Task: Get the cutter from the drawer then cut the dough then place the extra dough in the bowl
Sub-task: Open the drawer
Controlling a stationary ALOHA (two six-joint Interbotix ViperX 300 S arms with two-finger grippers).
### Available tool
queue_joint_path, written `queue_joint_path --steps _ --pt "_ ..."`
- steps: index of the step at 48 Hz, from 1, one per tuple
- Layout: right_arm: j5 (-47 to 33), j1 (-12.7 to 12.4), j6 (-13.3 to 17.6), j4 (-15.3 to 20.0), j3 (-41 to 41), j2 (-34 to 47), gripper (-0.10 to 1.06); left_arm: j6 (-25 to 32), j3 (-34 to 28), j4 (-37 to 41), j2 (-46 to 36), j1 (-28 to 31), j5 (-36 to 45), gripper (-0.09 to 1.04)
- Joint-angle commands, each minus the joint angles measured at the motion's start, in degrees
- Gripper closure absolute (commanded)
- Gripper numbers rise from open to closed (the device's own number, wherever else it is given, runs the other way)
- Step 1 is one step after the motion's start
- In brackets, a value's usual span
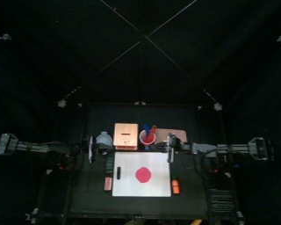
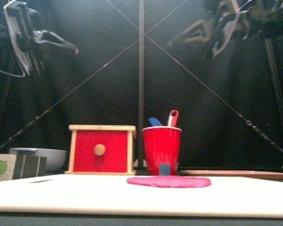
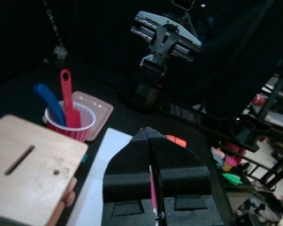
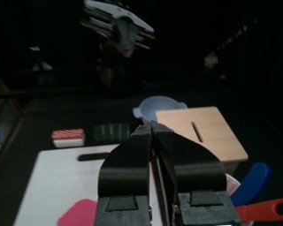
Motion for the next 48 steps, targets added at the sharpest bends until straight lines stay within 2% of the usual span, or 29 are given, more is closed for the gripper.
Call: queue_joint_path --steps 1,8,20,33,48 --pt "-0.1 -2.5 0.0 0.2 -6.1 6.4 0.94 -0.1 -0.6 -6.4 4.3 -3.3 -3.8 0.94" --pt "1.8 -4.5 0.0 -0.1 -14.0 15.7 0.94 -1.1 -1.1 -17.8 9.7 -6.6 -6.7 0.94" --pt "13.1 -4.8 -0.7 -0.3 -27.9 29.4 0.94 -2.5 -2.3 -34.7 16.2 -7.5 -8.5 0.94" --pt "22.1 -5.1 -0.9 -2.6 -37.5 38.5 0.94 -2.5 -6.4 -40.1 24.7 -7.6 -9.1 0.94" --pt "28.3 -5.0 -0.7 -4.2 -38.6 41.7 0.94 -2.6 -10.3 -44.1 33.4 -7.6 -9.2 0.93"
